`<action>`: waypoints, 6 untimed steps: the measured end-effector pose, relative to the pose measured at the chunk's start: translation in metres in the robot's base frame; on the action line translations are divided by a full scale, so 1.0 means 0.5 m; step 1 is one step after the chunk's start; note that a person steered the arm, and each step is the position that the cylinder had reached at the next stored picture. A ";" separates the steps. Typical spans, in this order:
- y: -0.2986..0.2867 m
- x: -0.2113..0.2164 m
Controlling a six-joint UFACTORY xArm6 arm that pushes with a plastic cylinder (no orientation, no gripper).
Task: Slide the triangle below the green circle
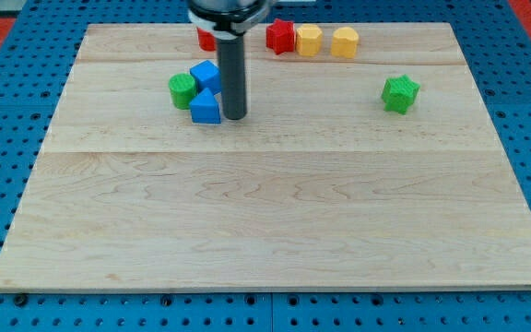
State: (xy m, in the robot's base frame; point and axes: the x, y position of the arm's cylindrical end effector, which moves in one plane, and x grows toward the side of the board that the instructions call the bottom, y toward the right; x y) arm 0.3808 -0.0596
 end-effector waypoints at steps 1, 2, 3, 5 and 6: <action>-0.055 -0.005; -0.046 -0.010; 0.006 -0.024; 0.116 -0.024; 0.116 -0.024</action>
